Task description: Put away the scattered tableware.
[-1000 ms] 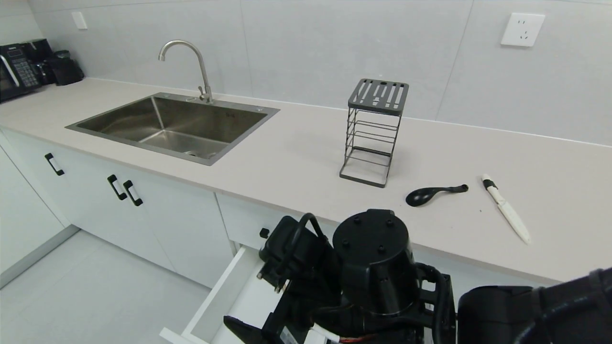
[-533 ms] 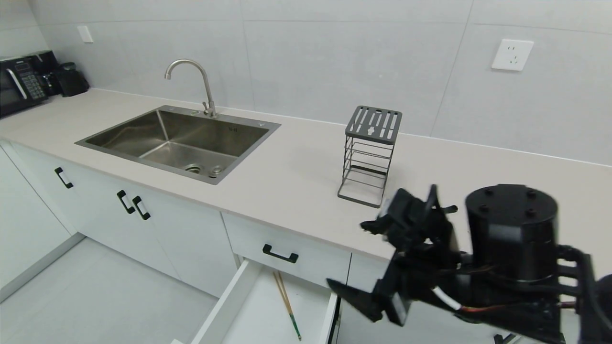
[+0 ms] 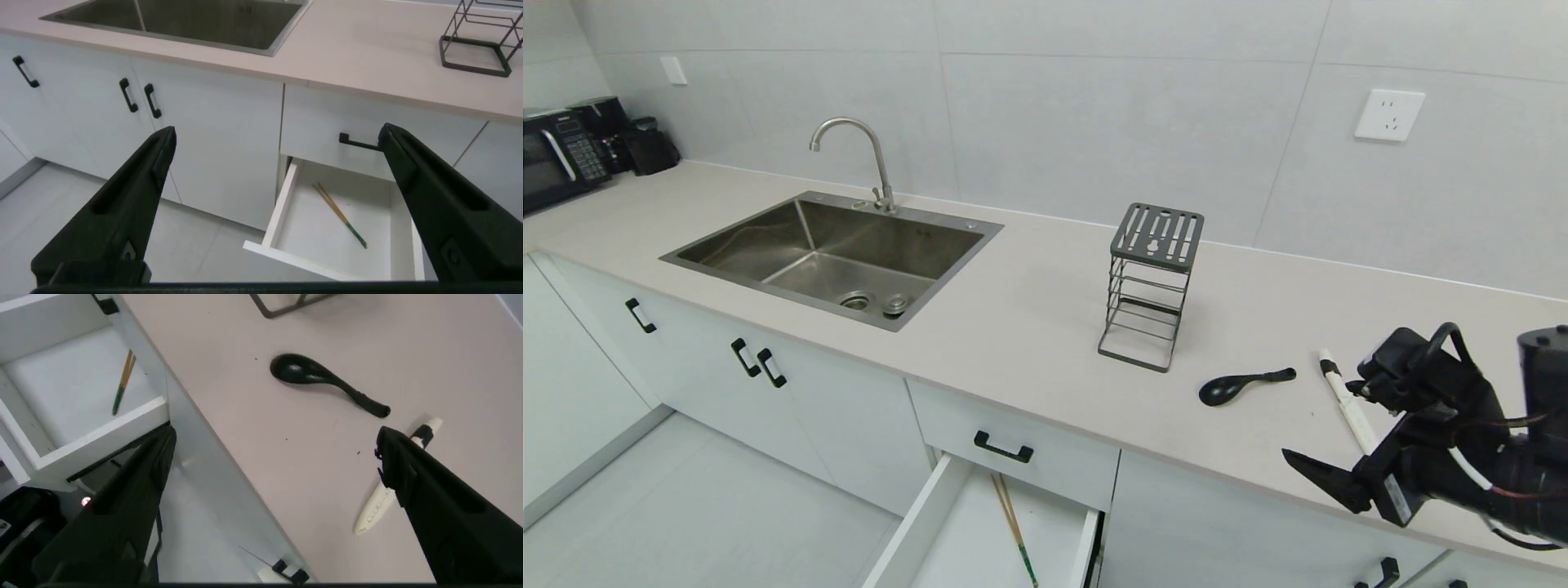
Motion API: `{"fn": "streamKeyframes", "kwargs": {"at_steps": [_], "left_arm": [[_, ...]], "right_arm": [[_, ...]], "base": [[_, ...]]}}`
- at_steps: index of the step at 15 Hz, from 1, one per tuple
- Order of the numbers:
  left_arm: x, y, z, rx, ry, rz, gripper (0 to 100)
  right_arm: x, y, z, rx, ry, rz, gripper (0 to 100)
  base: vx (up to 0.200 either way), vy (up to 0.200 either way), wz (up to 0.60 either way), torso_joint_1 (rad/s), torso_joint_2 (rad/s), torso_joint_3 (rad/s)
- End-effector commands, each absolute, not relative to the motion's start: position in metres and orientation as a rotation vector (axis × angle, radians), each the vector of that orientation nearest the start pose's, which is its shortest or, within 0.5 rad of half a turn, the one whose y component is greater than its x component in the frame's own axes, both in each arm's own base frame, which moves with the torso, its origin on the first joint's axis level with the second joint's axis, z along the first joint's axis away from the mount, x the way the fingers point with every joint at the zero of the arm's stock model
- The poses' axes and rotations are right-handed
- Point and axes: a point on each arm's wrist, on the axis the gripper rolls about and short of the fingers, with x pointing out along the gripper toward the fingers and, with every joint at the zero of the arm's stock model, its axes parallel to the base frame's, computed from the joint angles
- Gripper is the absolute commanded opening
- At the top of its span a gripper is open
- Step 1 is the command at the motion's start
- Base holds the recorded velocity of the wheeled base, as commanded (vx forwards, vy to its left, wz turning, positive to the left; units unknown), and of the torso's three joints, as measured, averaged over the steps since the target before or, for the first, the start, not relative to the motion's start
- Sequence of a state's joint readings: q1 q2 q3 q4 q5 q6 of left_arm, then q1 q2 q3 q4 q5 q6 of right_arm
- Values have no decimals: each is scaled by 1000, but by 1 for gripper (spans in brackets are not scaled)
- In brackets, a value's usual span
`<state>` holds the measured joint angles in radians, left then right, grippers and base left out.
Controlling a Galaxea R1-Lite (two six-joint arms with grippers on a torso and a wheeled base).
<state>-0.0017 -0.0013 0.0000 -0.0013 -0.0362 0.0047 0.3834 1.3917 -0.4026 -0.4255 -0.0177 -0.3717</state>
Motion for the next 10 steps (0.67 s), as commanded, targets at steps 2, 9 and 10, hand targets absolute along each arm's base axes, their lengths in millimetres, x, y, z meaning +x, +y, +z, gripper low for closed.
{"fn": "streamKeyframes", "kwargs": {"at_steps": [2, 9, 10], "left_arm": [[-23, -1, 76, 5, -2, -38, 100], [-23, -1, 76, 5, -2, -37, 100], [-23, -1, 76, 5, -2, -38, 100]], "right_arm": [[175, 69, 128, -467, 512, 461, 100], [201, 70, 118, -192, 525, 405, 100], [202, 70, 115, -179, 537, 400, 100]], "base": [[0, 0, 0, 0, 0, 0], [0, 0, 0, 0, 0, 0], [0, 0, 0, 0, 0, 0]]}}
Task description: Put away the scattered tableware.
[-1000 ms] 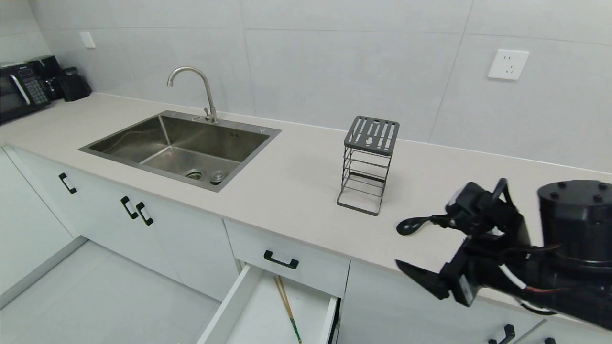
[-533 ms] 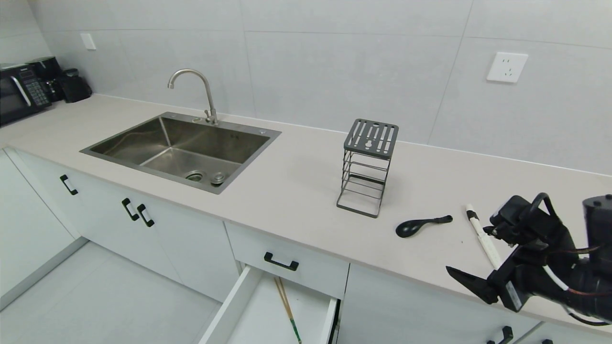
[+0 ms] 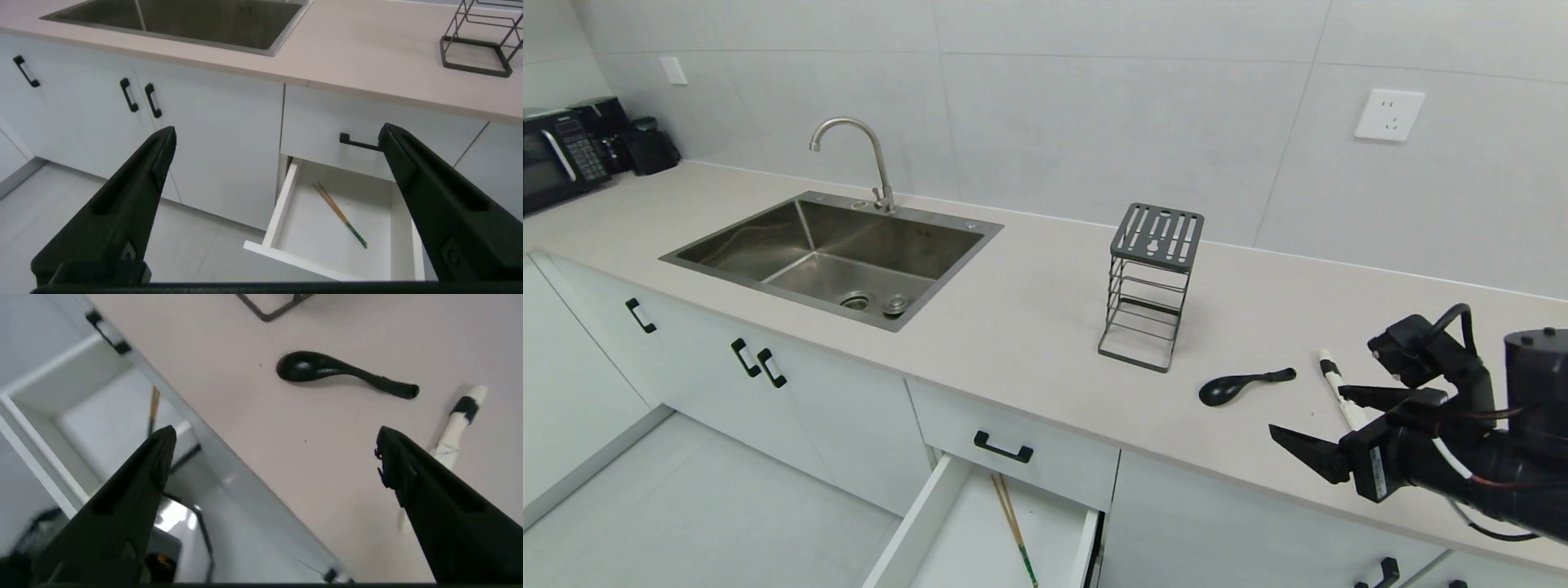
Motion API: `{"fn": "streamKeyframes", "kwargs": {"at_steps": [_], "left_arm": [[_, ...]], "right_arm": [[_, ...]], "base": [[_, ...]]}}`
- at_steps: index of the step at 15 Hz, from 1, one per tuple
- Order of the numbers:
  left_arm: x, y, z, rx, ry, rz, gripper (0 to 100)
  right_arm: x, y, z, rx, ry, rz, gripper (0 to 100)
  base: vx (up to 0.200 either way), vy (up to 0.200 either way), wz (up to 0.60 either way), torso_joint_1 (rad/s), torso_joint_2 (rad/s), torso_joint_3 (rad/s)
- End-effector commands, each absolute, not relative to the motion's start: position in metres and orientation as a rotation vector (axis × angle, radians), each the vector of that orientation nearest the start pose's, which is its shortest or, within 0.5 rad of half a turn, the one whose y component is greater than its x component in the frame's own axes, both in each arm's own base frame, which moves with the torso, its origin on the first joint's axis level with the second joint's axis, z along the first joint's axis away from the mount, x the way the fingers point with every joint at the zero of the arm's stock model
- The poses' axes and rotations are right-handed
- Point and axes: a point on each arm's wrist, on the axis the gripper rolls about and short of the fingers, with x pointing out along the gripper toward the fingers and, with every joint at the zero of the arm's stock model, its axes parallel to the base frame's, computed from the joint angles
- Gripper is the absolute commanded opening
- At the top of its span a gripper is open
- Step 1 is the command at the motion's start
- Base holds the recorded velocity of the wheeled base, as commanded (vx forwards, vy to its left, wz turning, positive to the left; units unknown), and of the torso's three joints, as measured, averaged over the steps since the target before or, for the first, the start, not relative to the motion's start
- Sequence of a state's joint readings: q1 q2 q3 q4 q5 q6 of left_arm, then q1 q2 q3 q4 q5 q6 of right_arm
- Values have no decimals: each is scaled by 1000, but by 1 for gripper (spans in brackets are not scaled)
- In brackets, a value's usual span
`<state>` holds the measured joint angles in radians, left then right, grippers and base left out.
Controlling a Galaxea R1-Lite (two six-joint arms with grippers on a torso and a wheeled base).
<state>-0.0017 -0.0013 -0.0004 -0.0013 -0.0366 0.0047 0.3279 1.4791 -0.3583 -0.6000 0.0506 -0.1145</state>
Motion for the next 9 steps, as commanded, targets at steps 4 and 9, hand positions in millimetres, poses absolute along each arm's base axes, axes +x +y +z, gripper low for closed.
{"fn": "streamKeyframes", "kwargs": {"at_steps": [4, 9], "left_arm": [[-23, -1, 76, 5, -2, -38, 100], [-23, -1, 76, 5, -2, -38, 100]], "right_arm": [[210, 68, 106, -170, 578, 380, 100], [219, 69, 101, -187, 589, 374, 100]], "base": [[0, 0, 0, 0, 0, 0], [0, 0, 0, 0, 0, 0]]}}
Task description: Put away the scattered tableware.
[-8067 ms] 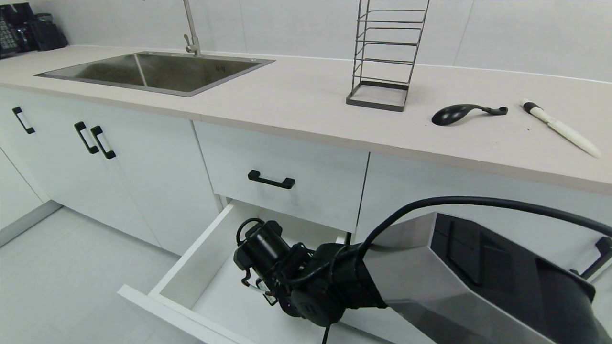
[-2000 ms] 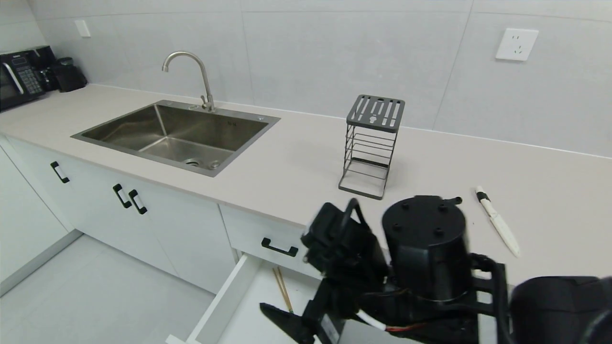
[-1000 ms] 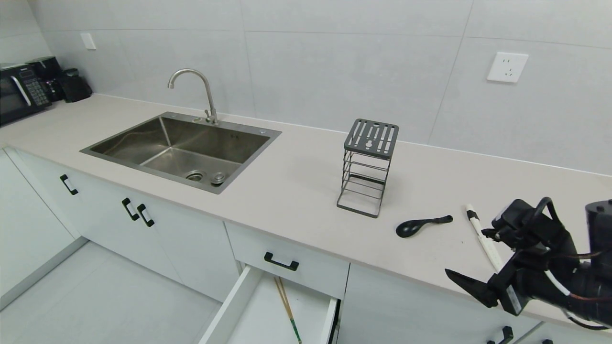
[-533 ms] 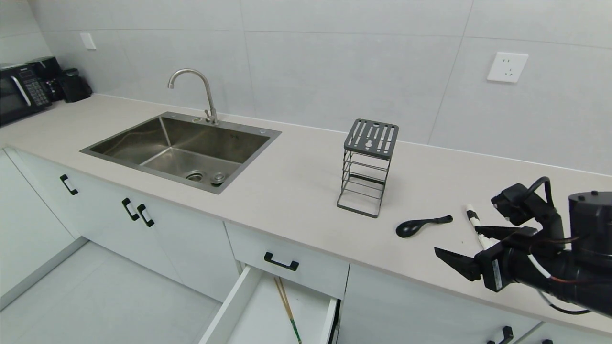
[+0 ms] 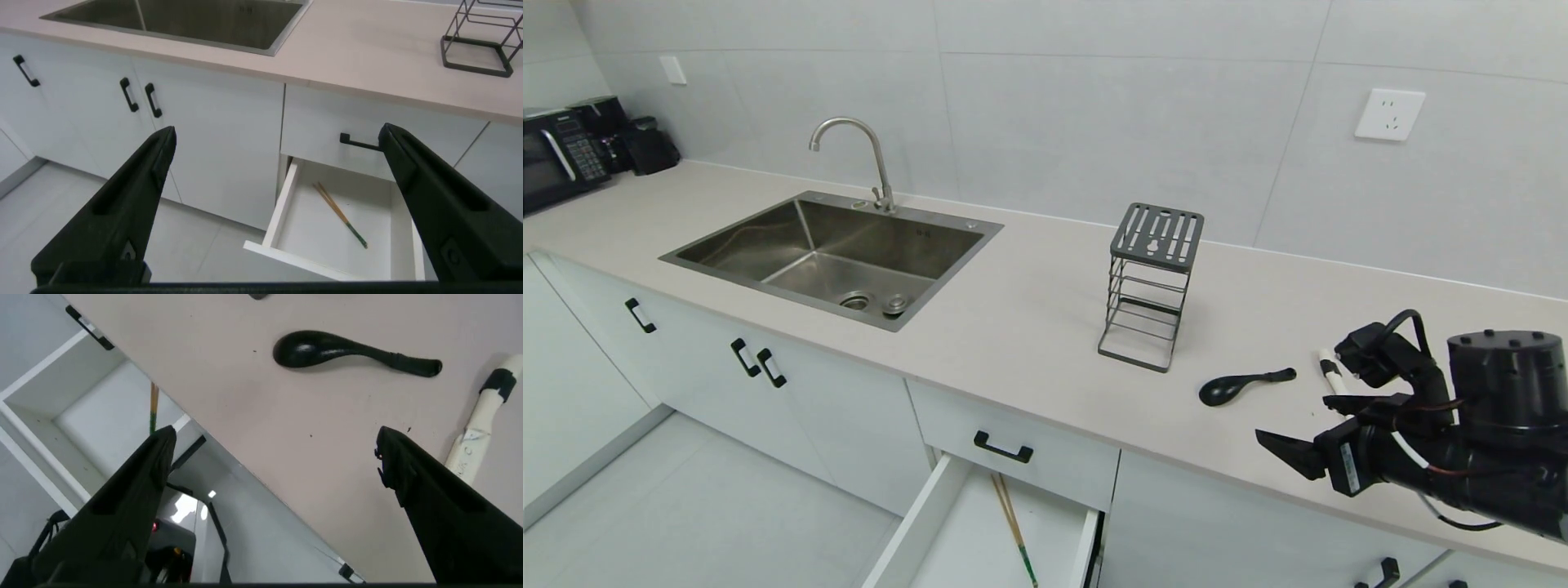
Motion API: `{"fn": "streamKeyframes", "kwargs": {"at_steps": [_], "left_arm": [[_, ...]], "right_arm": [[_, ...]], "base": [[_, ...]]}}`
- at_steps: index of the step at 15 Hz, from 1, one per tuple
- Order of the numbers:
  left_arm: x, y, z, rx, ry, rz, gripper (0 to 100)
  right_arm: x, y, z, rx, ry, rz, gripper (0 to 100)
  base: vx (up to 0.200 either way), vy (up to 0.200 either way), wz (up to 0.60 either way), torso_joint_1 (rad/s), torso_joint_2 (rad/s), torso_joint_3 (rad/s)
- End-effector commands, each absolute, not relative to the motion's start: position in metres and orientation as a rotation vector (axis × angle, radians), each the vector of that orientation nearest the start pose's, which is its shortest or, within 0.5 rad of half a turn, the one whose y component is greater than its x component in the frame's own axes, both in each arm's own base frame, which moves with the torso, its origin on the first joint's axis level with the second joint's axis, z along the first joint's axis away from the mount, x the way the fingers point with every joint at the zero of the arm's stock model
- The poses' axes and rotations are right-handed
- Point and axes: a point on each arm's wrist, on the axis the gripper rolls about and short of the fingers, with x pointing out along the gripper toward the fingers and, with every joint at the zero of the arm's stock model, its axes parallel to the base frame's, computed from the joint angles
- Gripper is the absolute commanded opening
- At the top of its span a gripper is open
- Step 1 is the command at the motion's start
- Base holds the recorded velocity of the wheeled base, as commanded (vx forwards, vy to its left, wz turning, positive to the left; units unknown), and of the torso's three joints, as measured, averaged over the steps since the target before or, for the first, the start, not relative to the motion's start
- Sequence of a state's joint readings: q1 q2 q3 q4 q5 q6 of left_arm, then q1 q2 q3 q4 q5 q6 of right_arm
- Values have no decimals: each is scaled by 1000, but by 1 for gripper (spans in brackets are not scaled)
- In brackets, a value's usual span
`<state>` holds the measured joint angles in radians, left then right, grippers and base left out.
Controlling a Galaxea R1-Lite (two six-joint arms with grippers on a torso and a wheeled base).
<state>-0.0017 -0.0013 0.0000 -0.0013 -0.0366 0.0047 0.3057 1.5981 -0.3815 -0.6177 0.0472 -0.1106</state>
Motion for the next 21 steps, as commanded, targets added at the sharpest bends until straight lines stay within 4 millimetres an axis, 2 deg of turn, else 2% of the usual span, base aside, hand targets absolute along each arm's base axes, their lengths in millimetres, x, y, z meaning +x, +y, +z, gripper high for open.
{"fn": "streamKeyframes", "kwargs": {"at_steps": [1, 7, 14, 16, 18, 21], "left_arm": [[-23, -1, 76, 5, -2, -37, 100], [-23, -1, 76, 5, -2, -38, 100], [-23, -1, 76, 5, -2, -38, 100], [-23, -1, 76, 5, -2, -38, 100], [-23, -1, 76, 5, -2, -38, 100], [-23, -1, 76, 5, -2, -38, 100]], "right_arm": [[229, 69, 103, -193, 574, 364, 100], [251, 71, 92, -197, 590, 348, 100], [302, 70, 84, -288, 547, 337, 100], [314, 64, 84, -332, 526, 335, 100], [327, 49, 83, -393, 501, 385, 100], [330, 31, 71, -445, 525, 421, 100]], "base": [[0, 0, 0, 0, 0, 0], [0, 0, 0, 0, 0, 0], [0, 0, 0, 0, 0, 0], [0, 0, 0, 0, 0, 0], [0, 0, 0, 0, 0, 0], [0, 0, 0, 0, 0, 0]]}}
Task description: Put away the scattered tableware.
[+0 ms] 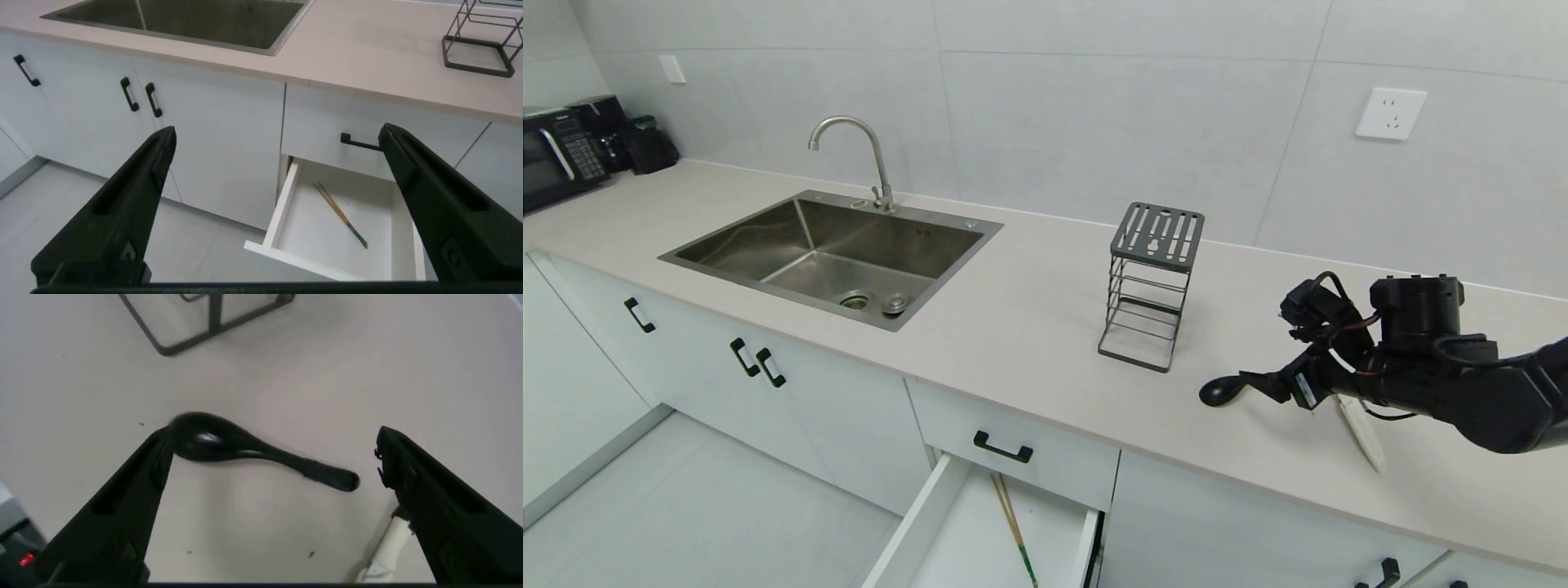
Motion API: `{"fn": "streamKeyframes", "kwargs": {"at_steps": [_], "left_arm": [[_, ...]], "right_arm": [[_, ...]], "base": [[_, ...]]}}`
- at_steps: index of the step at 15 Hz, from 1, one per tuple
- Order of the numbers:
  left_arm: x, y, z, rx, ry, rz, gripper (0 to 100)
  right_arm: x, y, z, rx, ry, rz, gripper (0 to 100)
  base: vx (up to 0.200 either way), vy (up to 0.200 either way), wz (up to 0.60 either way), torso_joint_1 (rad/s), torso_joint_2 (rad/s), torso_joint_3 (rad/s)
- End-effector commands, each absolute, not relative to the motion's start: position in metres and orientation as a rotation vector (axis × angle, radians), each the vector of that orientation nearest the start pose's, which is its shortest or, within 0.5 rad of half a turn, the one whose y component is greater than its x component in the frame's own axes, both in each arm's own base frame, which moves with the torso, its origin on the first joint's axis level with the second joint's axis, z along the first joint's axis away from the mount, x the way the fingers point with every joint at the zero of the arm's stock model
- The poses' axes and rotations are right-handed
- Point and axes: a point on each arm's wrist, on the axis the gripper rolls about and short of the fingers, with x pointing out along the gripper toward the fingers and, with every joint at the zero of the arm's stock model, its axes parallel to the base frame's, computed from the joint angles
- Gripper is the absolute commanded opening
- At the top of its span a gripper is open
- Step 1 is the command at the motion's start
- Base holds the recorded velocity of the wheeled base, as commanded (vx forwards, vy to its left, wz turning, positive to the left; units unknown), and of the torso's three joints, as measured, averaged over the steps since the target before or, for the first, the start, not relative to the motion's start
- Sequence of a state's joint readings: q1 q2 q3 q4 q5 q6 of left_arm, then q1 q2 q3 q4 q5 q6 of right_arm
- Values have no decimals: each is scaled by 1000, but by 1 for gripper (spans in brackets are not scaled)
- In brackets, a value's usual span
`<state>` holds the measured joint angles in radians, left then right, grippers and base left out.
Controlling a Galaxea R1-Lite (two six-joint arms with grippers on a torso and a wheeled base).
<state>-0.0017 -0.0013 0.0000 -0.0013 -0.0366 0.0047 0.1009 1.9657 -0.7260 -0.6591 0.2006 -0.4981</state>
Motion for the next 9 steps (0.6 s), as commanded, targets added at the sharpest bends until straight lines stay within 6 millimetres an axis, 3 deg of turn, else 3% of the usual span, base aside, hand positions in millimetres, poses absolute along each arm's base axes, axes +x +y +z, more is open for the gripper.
{"fn": "streamKeyframes", "kwargs": {"at_steps": [1, 9], "left_arm": [[-23, -1, 76, 5, -2, -37, 100], [-23, -1, 76, 5, -2, -38, 100]], "right_arm": [[331, 25, 68, -449, 537, 426, 100], [340, 25, 27, -432, 630, 550, 100]], "base": [[0, 0, 0, 0, 0, 0], [0, 0, 0, 0, 0, 0]]}}
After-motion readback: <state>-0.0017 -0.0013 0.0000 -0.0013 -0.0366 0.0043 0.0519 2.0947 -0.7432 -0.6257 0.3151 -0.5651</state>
